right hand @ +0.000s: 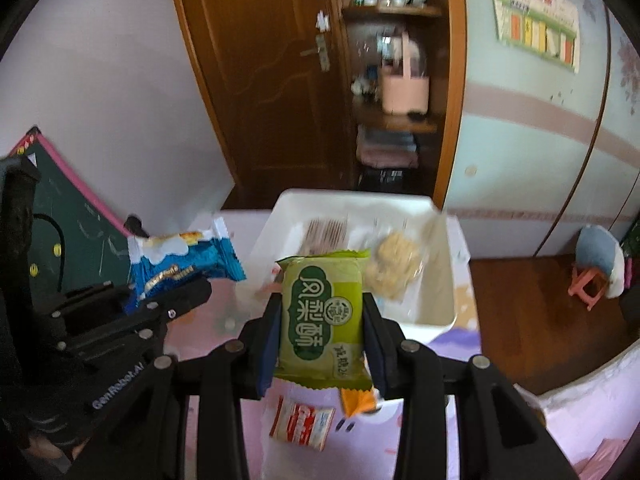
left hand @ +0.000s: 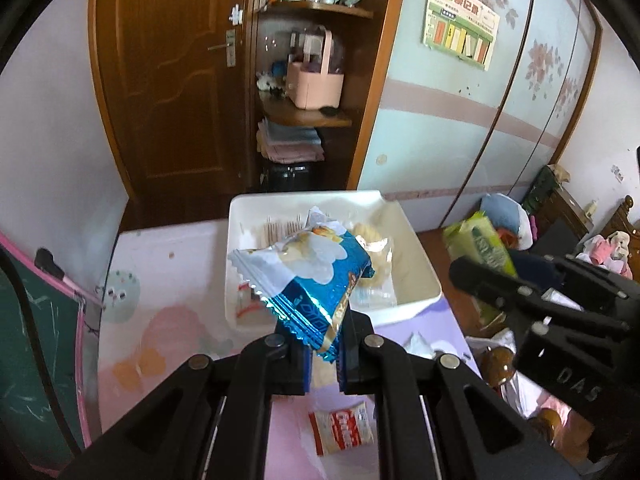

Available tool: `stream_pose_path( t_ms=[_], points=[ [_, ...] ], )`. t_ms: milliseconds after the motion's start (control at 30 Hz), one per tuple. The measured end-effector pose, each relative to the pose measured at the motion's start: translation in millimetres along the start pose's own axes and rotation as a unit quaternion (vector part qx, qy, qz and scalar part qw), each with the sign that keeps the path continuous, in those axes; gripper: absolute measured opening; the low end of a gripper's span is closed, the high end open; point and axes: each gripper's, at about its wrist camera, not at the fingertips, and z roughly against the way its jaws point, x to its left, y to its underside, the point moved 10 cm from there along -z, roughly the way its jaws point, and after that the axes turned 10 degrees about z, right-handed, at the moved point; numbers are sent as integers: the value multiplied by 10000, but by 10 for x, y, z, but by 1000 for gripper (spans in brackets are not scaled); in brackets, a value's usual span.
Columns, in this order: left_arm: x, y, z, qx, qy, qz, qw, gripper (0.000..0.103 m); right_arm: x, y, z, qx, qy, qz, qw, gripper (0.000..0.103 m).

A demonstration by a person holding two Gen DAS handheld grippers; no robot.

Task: Organize snacks
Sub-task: 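Carry both packets over the white tray and open both tools to drop them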

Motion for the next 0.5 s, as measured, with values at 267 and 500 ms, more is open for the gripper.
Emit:
stream_pose_path(
  t_ms=[267, 500],
  points=[
    [-144, -450, -134, -205, 18, -86, 9998, 6, -280, -522, -42, -288, 426, 13, 9987, 38],
    [-164, -640, -546, -106, -86, -94, 9999, 7, -481, -655, -403, -103, 584, -146, 9981, 38]
  ],
)
